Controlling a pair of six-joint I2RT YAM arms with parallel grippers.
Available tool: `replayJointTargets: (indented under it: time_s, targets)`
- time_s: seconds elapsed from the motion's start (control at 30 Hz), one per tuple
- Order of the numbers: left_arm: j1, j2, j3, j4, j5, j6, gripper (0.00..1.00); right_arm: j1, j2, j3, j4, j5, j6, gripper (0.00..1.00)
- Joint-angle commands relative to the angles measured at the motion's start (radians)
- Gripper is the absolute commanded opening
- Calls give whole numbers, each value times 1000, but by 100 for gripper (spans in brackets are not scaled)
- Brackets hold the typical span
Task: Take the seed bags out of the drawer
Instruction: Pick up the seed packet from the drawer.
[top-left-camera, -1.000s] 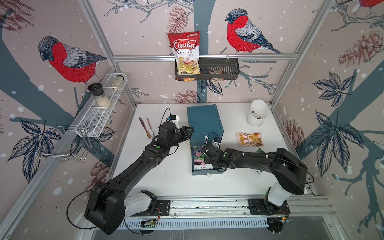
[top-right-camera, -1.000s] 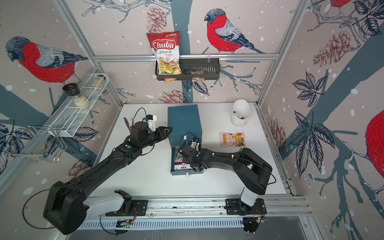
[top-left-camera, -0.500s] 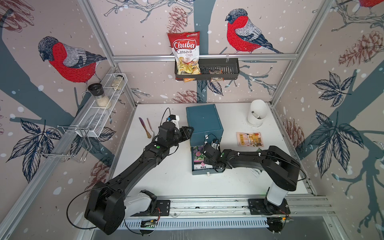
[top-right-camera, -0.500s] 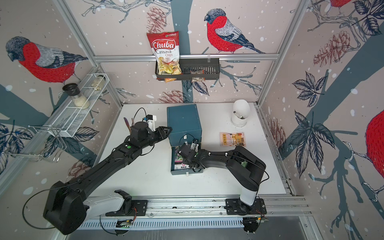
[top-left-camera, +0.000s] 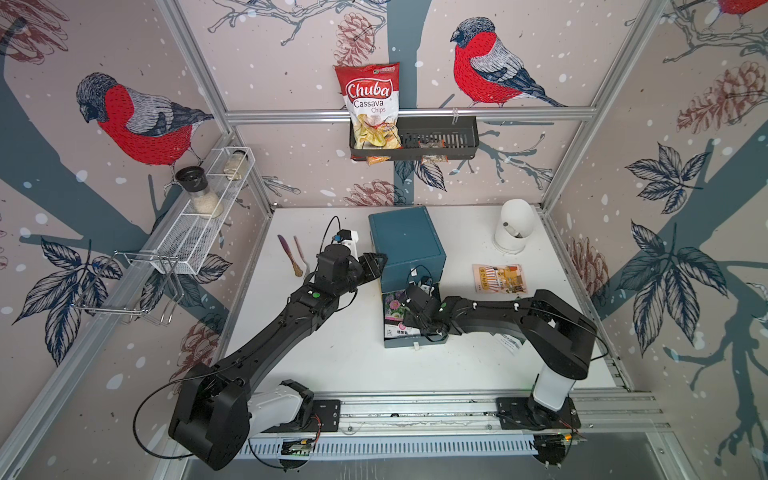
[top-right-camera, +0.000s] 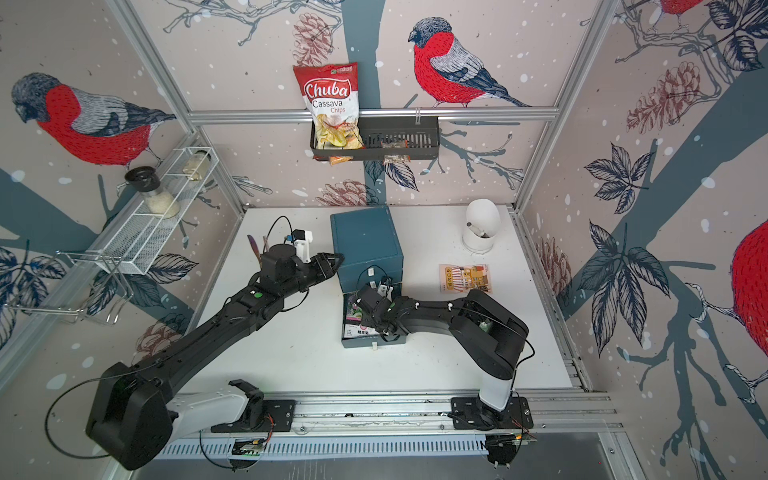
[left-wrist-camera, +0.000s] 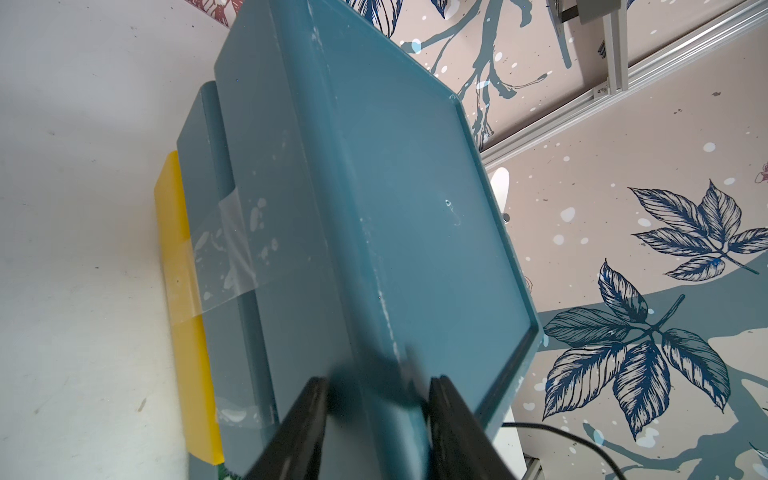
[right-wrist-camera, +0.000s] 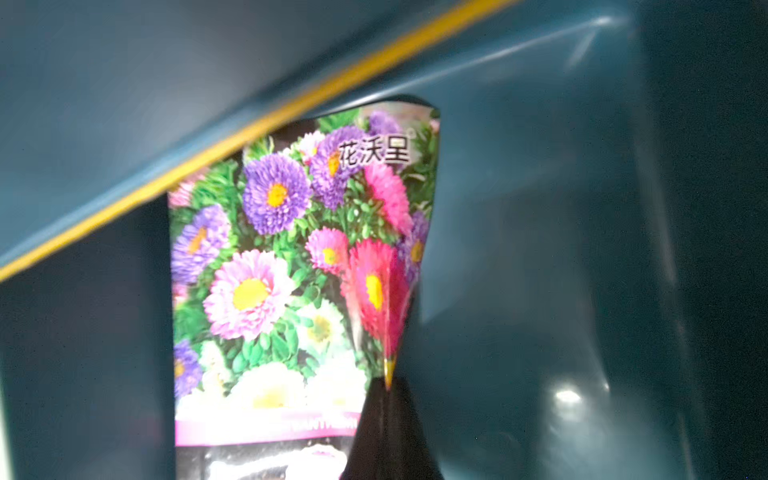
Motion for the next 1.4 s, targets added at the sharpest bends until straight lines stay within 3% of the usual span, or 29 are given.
replayJointTargets:
  time_s: [0.0,0.37,0.7,1.0,1.13,1.37]
  targets:
    - [-8,12,-3,-218,44,43,43,2,-43,8,-6,5,-15,0]
    - [-9,40,124,-383,-95,165,42,88,-195,31,-164,114,-8,0]
    - [-8,46,138,-400,-119,194,41,188,-337,76,-354,230,20,0]
    - [-9,70,162,-408,-140,229,41,207,-604,12,-553,345,110,0]
    - [-8,86,180,-419,-153,249,37,170,-736,-43,-660,403,176,0]
    - [-8,106,200,-452,-193,282,26,-44,-885,-150,-793,357,220,0]
